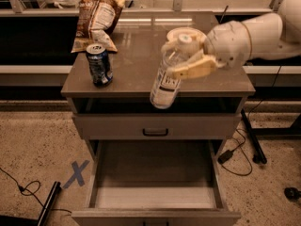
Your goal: Pick blue plastic bottle from middle drawer and place on counter
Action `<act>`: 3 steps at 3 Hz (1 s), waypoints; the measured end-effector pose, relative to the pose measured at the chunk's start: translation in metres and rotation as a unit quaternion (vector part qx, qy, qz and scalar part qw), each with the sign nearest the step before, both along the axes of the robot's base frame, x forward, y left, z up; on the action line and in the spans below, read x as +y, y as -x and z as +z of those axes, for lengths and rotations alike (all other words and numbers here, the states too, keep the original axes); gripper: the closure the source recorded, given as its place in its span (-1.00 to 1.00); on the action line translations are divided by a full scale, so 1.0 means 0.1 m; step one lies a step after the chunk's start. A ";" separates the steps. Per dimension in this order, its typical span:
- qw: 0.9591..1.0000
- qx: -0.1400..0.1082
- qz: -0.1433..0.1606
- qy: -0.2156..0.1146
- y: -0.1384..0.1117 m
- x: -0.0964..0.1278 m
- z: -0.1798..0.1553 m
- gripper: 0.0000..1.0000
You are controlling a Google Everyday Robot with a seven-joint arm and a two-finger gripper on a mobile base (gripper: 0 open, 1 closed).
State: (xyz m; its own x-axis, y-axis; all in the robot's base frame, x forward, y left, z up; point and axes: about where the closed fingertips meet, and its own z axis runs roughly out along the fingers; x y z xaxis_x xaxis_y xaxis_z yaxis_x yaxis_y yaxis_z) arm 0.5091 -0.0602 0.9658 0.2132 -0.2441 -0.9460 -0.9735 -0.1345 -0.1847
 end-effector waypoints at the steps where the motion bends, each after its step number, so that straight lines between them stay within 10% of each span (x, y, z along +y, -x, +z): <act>1: 0.999 0.043 -0.030 0.002 -0.49 -0.05 0.23 1.00; 3: 0.985 0.042 -0.167 0.032 -1.24 -0.45 0.43 1.00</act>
Offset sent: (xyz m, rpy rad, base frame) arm 0.1588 -0.0597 0.0545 0.0021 0.1707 -0.3648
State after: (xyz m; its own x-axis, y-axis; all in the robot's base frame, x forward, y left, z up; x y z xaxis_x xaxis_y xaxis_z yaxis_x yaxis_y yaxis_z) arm 0.6334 -0.1049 1.0085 0.0327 -0.3461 -0.9376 -0.9771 0.1861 -0.1028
